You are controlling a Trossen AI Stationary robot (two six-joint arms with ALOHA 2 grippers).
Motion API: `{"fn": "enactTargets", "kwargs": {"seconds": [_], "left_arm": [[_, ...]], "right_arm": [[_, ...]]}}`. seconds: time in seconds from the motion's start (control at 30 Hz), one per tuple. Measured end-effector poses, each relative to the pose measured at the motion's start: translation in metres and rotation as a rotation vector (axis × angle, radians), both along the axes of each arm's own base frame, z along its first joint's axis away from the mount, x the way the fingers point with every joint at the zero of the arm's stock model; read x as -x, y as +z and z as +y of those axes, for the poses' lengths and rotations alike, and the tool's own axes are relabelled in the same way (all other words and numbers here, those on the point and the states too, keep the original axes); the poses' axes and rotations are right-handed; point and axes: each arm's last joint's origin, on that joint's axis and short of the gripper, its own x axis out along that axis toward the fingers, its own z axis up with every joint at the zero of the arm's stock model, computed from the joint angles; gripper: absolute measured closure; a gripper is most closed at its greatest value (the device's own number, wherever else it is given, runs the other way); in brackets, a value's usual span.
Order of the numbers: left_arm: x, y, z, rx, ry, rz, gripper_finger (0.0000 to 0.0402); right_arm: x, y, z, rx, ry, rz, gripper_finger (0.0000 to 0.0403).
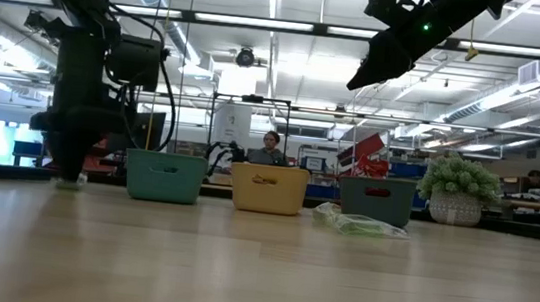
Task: Sort candy
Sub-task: Put the green gummy into the green bin
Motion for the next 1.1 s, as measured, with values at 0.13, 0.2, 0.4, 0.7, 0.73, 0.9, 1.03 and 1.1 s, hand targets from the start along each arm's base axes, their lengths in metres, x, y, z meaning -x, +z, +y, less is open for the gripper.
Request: {"fn": "enactTargets", "kwargs": {"seconds": [0.13, 0.2, 0.4, 0.7, 0.73, 0.9, 1.03, 1.1], "left_arm": [[-0.004, 0.008, 0.002, -0.022, -0.010, -0.023, 0.0393], [-0.006, 0.018, 0.004, -0.042, -0.023, -0.035, 0.0393], [-0.017, 0.062, 0.010, -0.141, -0.036, -0.130, 0.0399], [-0.056, 0.083, 0.011, -0.165, -0.120, -0.428, 0.0400], [-0.060, 0.081, 0.011, -0.167, -0.125, -0.435, 0.0400], [-0.072, 0.071, 0.014, -0.164, -0.178, -0.443, 0.0383], [-0.073, 0.067, 0.013, -0.147, -0.226, -0.417, 0.0356], [-0.072, 0.065, 0.012, -0.122, -0.232, -0.406, 0.0337]], "right_arm": [[0.000, 0.000, 0.000, 0.000, 0.000, 0.002, 0.0249], [0.000, 0.000, 0.000, 0.000, 0.000, 0.002, 0.0249], [0.000, 0.000, 0.000, -0.001, 0.000, 0.002, 0.0249], [0.000, 0.000, 0.000, -0.011, -0.008, -0.007, 0.0250], [0.000, 0.000, 0.000, -0.011, -0.008, -0.007, 0.0250], [0.000, 0.000, 0.001, -0.028, 0.006, -0.014, 0.0248], [-0.001, 0.000, 0.001, -0.052, 0.015, -0.026, 0.0249], [-0.001, -0.001, 0.001, -0.066, 0.014, -0.034, 0.0247]]}}
